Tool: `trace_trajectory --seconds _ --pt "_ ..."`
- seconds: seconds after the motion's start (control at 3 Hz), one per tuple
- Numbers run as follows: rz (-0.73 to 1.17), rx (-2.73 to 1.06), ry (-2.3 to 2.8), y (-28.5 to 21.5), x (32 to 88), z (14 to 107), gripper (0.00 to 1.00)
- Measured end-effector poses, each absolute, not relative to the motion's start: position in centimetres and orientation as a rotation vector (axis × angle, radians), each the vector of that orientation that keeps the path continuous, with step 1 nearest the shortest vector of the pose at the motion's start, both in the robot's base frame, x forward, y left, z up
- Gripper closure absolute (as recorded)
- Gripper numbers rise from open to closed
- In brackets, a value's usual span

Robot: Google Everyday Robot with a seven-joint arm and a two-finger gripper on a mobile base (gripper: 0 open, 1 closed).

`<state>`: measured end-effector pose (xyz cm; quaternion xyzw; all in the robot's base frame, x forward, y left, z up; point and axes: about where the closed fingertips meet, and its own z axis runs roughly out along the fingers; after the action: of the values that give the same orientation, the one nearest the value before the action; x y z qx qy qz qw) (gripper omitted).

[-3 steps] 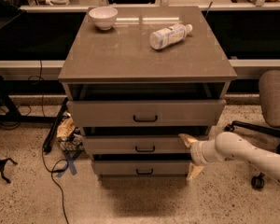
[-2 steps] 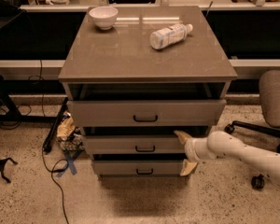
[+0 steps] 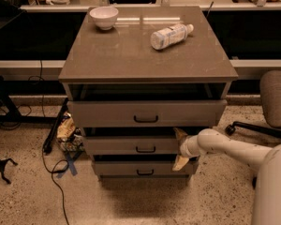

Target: Open middle drawer

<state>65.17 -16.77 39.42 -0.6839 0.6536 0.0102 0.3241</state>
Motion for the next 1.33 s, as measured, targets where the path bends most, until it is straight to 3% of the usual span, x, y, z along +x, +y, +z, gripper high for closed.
trace_trajectory --seconds 0.33,0.67,1.33 --pt "0.042 -1.781 1.739 -17.0 65.2 39.1 0.25" --pt "0.042 -1.781 1.739 -17.0 65.2 39.6 0.56" --pt "0.042 -1.781 1.739 -17.0 65.2 40.9 0.99"
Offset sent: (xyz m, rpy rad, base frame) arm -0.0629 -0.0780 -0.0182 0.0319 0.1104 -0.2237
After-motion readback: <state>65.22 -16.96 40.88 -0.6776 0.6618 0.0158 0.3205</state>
